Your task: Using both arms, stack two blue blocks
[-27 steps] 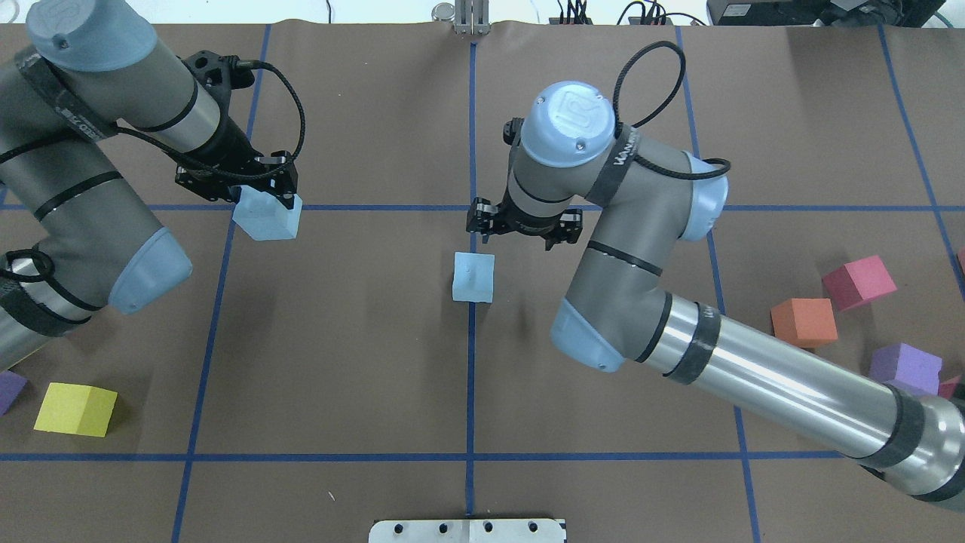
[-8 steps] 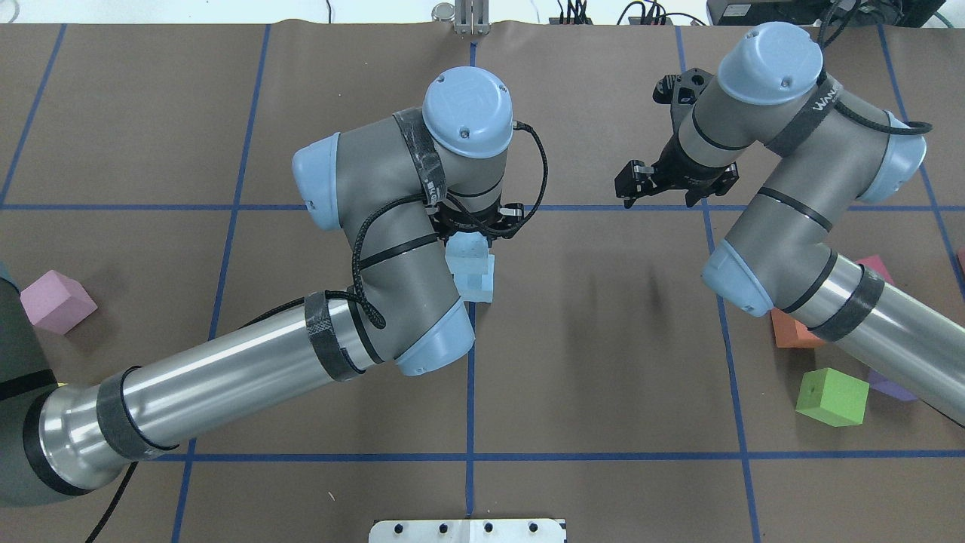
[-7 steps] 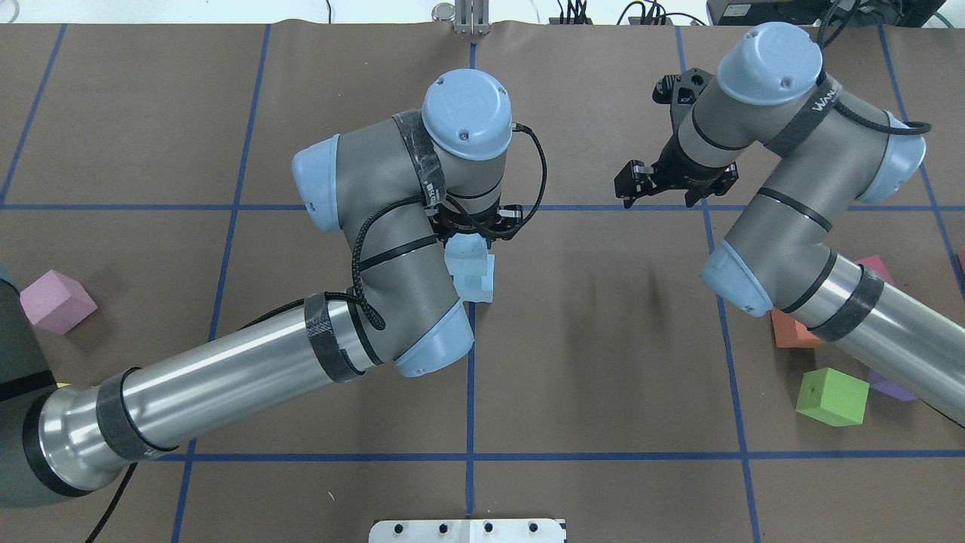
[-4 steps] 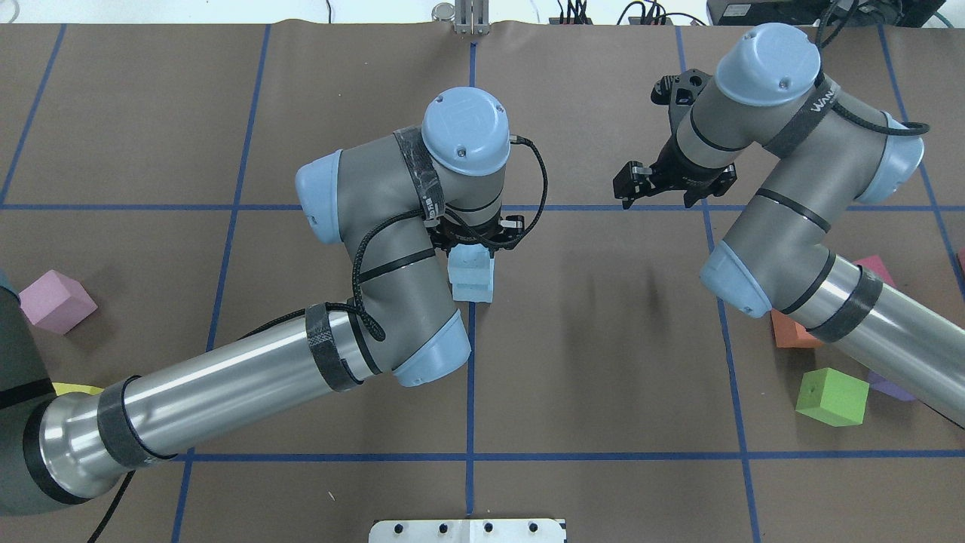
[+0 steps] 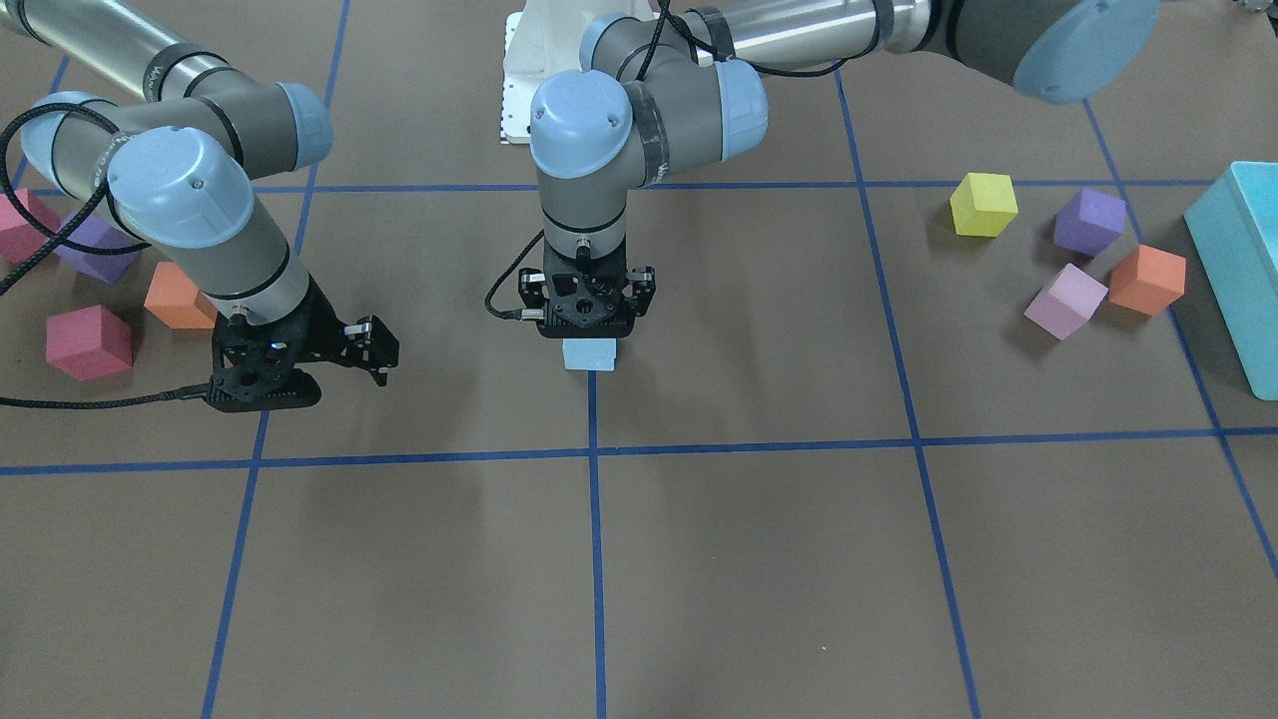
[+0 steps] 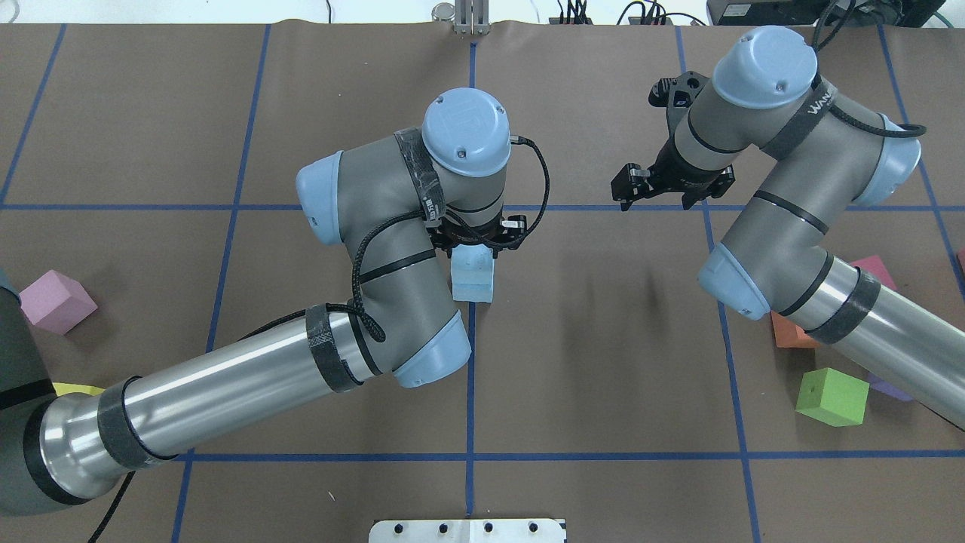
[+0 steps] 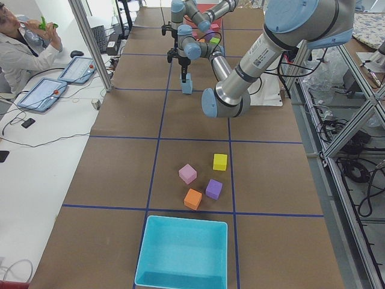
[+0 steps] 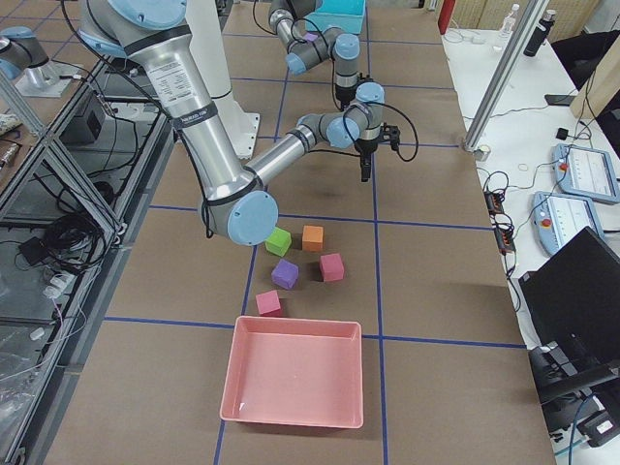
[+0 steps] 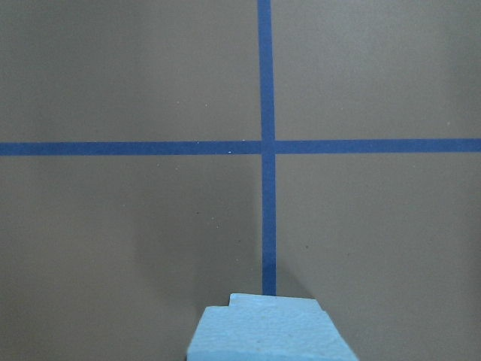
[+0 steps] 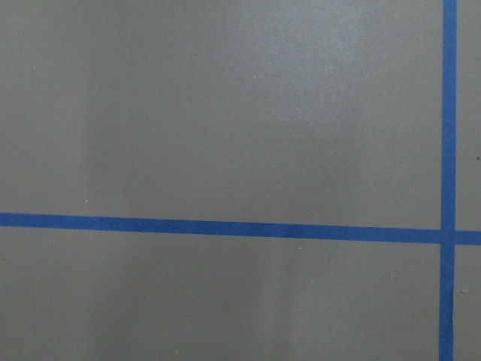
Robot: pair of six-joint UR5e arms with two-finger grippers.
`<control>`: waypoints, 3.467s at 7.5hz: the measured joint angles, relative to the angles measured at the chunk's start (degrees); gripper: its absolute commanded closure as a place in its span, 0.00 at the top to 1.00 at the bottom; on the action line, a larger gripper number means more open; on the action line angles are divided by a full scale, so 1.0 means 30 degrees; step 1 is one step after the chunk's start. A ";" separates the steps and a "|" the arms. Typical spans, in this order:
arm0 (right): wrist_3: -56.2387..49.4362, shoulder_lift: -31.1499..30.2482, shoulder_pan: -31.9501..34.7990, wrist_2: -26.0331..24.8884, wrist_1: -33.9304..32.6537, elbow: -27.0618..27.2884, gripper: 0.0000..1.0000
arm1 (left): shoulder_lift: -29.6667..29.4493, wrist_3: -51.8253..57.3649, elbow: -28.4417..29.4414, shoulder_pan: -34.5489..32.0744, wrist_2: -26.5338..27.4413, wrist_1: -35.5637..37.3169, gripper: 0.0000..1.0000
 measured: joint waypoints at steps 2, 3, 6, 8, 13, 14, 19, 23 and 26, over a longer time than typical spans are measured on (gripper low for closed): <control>0.0000 0.0019 0.0000 -0.0001 0.0000 0.0017 1.00 | 0.0015 0.0058 -0.0118 -0.0010 0.0020 0.0044 0.99; 0.0000 0.0052 -0.0001 0.0005 0.0000 0.0046 1.00 | 0.0026 0.0136 -0.0293 -0.0078 0.0003 0.0073 0.99; -0.0033 0.0011 0.0676 0.0423 0.0086 0.0055 1.00 | 0.0224 0.1243 -0.1020 -0.1353 -0.0821 0.0242 0.99; -0.1860 -0.0557 0.2303 0.1104 0.0062 0.0106 1.00 | 0.1213 0.3081 -0.1891 -0.3177 -0.2303 0.0305 0.99; -0.5686 -0.4550 0.5501 0.1340 0.0220 0.2733 1.00 | 0.7025 1.4160 -0.5132 -0.9894 -0.6622 0.0504 1.00; -0.5693 -0.4820 0.5801 0.1385 0.0226 0.2977 1.00 | 0.8167 1.7377 -0.5242 -1.1740 -0.7579 0.0983 1.00; -0.8748 -0.8206 0.8207 0.2734 0.0210 0.3373 1.00 | 1.1182 2.6798 -0.3693 -1.7446 -0.8560 0.4945 1.00; -1.1352 -1.0814 1.0316 0.4005 0.0205 0.3280 1.00 | 1.5309 2.8204 -0.2046 -1.9041 -0.8569 0.0217 1.00; -1.1866 -1.1681 1.0531 0.4041 0.0210 0.3242 1.00 | 1.6948 2.8253 -0.2040 -1.9334 -0.8688 -0.1095 1.00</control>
